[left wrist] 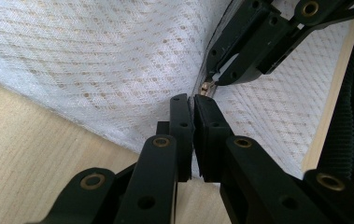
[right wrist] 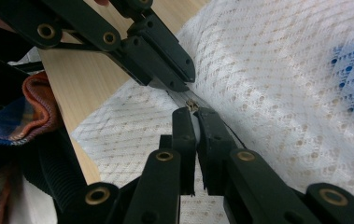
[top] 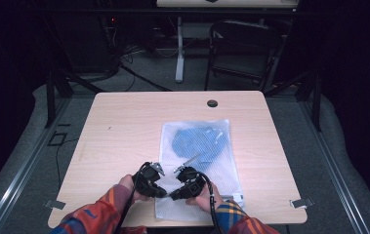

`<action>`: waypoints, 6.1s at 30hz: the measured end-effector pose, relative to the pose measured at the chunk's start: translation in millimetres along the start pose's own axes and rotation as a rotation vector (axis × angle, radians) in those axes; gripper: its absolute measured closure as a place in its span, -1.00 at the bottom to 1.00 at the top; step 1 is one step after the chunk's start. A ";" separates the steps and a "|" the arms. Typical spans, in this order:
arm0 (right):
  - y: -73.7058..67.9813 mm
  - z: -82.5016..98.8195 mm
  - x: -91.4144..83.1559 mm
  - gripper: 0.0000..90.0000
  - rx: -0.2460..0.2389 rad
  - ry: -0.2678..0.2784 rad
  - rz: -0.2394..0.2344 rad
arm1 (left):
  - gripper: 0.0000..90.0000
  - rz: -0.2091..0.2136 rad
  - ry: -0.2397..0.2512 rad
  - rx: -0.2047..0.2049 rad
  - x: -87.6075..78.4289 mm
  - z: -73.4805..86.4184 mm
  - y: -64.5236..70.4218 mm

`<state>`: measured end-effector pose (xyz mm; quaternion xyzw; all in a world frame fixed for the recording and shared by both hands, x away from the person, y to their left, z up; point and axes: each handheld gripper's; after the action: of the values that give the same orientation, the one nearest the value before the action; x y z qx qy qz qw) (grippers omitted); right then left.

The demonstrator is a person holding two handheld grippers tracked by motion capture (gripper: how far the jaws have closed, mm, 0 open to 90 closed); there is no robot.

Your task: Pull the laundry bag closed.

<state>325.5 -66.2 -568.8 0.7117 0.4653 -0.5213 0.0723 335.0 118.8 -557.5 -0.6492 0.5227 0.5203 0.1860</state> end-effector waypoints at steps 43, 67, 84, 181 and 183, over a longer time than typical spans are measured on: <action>13.0 10.1 -23.9 0.93 0.033 -0.043 0.013 | 0.92 0.009 0.000 0.007 -0.1 0.2 -1.3; 22.3 22.6 -40.5 0.93 0.063 -0.034 0.013 | 0.92 0.013 0.002 0.004 -0.1 0.4 -1.9; 25.9 30.8 -52.0 0.93 0.077 -0.025 0.012 | 0.92 0.013 0.003 0.003 -0.1 0.5 -2.0; 32.6 37.3 -55.1 0.93 0.078 -0.078 0.067 | 1.00 -0.034 0.103 0.188 40.8 -46.0 38.0; 32.5 37.6 -55.1 0.93 0.079 -0.077 0.070 | 1.00 -0.031 0.106 0.186 41.0 -45.9 37.7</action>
<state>322.8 -138.7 -553.5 0.7094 0.4161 -0.5633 0.0800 320.5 48.4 -563.9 -0.6638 0.5679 0.4314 0.2253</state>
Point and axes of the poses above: each handheld gripper's, and its own axes: x roughly forward along the jaws, z roughly out of its underside, y roughly to its right, and after that the axes turned 2 degrees about z, right-handed
